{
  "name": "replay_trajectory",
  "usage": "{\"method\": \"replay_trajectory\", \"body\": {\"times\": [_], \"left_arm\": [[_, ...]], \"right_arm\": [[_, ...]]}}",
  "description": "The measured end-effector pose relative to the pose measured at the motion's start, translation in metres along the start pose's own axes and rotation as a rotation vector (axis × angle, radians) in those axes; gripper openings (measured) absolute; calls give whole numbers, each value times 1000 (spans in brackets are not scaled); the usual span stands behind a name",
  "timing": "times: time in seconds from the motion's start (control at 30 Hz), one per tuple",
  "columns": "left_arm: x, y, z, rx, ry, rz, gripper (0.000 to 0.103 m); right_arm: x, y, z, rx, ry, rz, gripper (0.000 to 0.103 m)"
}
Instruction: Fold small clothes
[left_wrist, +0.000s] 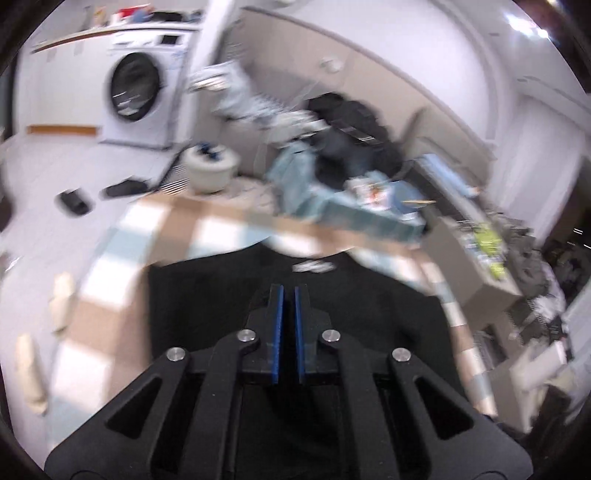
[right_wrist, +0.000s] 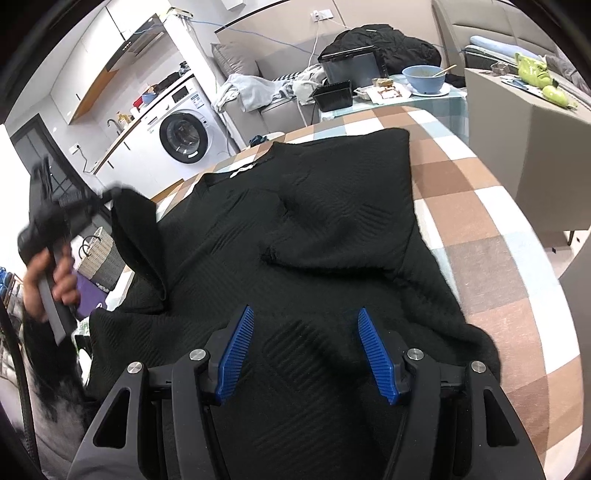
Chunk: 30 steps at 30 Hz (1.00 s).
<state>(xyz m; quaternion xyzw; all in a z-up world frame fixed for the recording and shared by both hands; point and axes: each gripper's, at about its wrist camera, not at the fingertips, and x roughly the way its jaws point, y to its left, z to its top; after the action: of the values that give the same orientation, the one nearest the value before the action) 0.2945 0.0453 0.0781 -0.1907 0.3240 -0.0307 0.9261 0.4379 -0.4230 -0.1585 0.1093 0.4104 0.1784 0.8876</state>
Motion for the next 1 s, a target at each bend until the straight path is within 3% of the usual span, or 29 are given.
{"method": "replay_trajectory", "body": {"times": [0.07,0.13,0.17,0.23,0.3,0.37,0.53,0.63,0.73,0.8,0.83,0.87,1.0], "left_arm": [[4,-23,4,19,17,-52,14],[8,-45,2,63,46,-65,63],[5,-51,-2,77,35,-61,68],[-4,-60,-14,106,0,-56,71],[-12,-62,-30,123,18,-37,71],[-27,-56,-52,108,43,-29,71],[-51,-27,-103,59,62,12,71],[-64,-6,-126,0,78,30,71],[-78,16,-144,-55,82,55,71],[-84,30,-152,-100,85,67,71],[-88,36,-156,-119,86,69,71],[-91,42,-159,-132,88,72,71],[-111,59,-168,-159,72,100,71]], "right_arm": [[-3,-1,2,-1,-8,-16,61],[-7,-1,5,-8,-24,-29,61],[-8,0,8,-14,-35,-36,61],[-6,3,15,-28,-34,-56,61],[1,11,24,-57,-35,-78,61],[12,23,32,-107,-37,-84,61],[69,45,41,-163,66,-94,60],[90,53,39,-217,84,-164,59],[101,54,37,-252,81,-187,49],[102,54,38,-281,70,-209,31],[101,54,38,-288,70,-178,15],[100,52,39,-284,82,-143,9],[69,60,31,-318,70,-20,6]]}}
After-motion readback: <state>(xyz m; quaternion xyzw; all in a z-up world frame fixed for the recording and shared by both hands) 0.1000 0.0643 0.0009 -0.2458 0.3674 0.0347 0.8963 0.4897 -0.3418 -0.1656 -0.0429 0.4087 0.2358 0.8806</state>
